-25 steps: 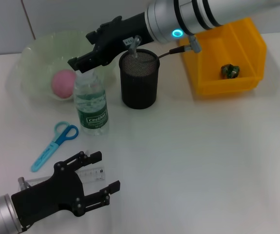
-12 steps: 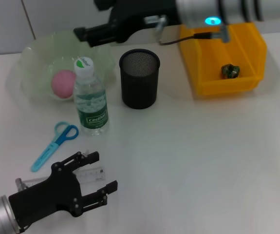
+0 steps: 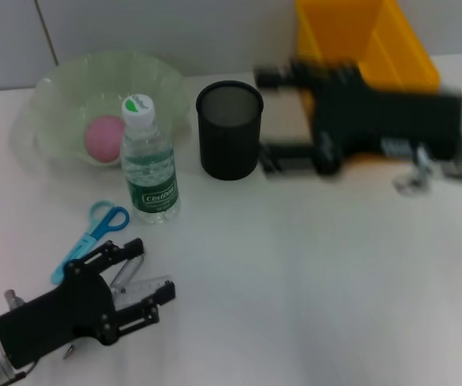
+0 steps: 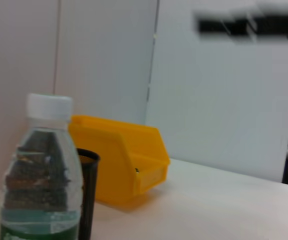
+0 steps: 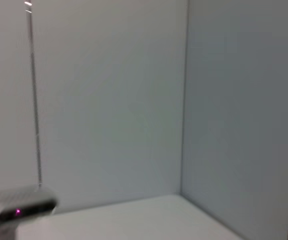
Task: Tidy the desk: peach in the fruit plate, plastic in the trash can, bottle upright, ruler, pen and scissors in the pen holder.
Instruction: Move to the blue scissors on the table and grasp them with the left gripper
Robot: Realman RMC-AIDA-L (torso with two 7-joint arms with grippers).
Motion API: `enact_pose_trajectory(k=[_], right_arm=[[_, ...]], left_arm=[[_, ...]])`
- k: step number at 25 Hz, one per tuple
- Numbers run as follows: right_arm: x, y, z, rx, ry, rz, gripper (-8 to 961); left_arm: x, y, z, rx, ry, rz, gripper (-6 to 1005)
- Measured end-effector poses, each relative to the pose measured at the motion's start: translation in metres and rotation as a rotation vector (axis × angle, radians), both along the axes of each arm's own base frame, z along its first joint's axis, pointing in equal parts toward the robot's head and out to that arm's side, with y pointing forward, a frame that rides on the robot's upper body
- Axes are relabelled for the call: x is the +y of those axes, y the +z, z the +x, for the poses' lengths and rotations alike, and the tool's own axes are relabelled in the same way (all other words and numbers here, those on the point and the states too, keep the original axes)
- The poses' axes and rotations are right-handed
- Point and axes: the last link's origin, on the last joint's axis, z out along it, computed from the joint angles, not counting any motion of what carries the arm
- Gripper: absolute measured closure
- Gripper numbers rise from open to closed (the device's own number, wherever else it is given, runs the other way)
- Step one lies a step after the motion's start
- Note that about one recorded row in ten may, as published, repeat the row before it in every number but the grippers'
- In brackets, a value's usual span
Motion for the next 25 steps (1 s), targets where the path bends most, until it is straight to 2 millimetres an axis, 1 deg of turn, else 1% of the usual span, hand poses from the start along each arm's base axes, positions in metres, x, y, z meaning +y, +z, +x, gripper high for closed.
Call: enact_pose_trajectory(k=[1,2,3,4,5,6,7,8,9,10,11,13,14,16,18,19,20,21,23,24,25], right_arm=[[-0.013,-0.002,0.025,0.019,0.000,-0.024,118],[-0.013,-0.002,0.025,0.019,0.000,-0.024,118],[-0.020,-0.003,0.039,0.035,-0.002,-0.034,118],[-0.032,-0.003,0.062,0.077,-0.005,-0.055,118],[-0.032,-0.003,0.062,0.077,-0.005,-0.055,118],[-0.046,-0.002,0.087,0.126,0.003,-0.061,118],[-0.046,-0.002,0.087,0.126,0.003,-0.061,118],[-0.052,0.000,0.098,0.153,0.004,-0.053,118],[-0.060,0.001,0.113,0.182,0.014,-0.028,118],[-0.060,0.001,0.113,0.182,0.014,-0.028,117],[-0.065,0.001,0.123,0.189,0.016,-0.006,117],[-0.068,-0.001,0.135,0.188,0.003,0.016,116],[-0.072,-0.004,0.144,0.182,-0.023,0.019,116],[-0.075,-0.008,0.148,0.173,-0.031,0.014,116],[-0.076,-0.010,0.150,0.167,-0.030,0.010,116],[-0.077,-0.013,0.151,0.157,-0.028,0.004,116],[-0.077,-0.013,0.151,0.157,-0.028,0.004,116],[-0.077,-0.015,0.151,0.155,-0.029,-0.001,116],[-0.076,-0.015,0.151,0.157,-0.030,-0.003,116],[-0.075,-0.015,0.151,0.158,-0.030,-0.006,116],[-0.075,-0.015,0.151,0.158,-0.030,-0.006,116]], left_arm=[[0.002,0.005,-0.001,-0.021,0.026,0.002,190],[0.004,0.008,-0.001,-0.031,0.035,0.002,190],[0.005,0.010,-0.001,-0.039,0.043,0.000,190],[0.008,0.015,-0.003,-0.044,0.067,-0.009,190],[0.008,0.015,-0.003,-0.044,0.067,-0.009,190],[0.011,0.018,-0.005,-0.046,0.091,-0.021,190],[0.014,0.021,-0.006,-0.047,0.112,-0.029,190],[0.014,0.021,-0.006,-0.047,0.112,-0.029,190],[0.020,0.027,-0.007,-0.046,0.145,-0.048,190],[0.022,0.029,-0.008,-0.043,0.152,-0.052,190],[0.024,0.031,-0.008,-0.039,0.158,-0.053,190],[0.027,0.032,-0.008,-0.033,0.167,-0.056,190],[0.037,0.038,-0.010,-0.004,0.192,-0.055,190],[0.041,0.041,-0.010,0.005,0.200,-0.053,190],[0.044,0.043,-0.009,0.007,0.206,-0.052,190],[0.050,0.047,-0.008,0.012,0.211,-0.044,190],[0.050,0.047,-0.008,0.012,0.211,-0.044,190],[0.055,0.053,-0.007,0.016,0.218,-0.034,190],[0.058,0.056,-0.006,0.016,0.220,-0.029,190],[0.064,0.063,-0.004,0.020,0.227,-0.024,190],[0.067,0.066,-0.003,0.022,0.228,-0.018,190]])
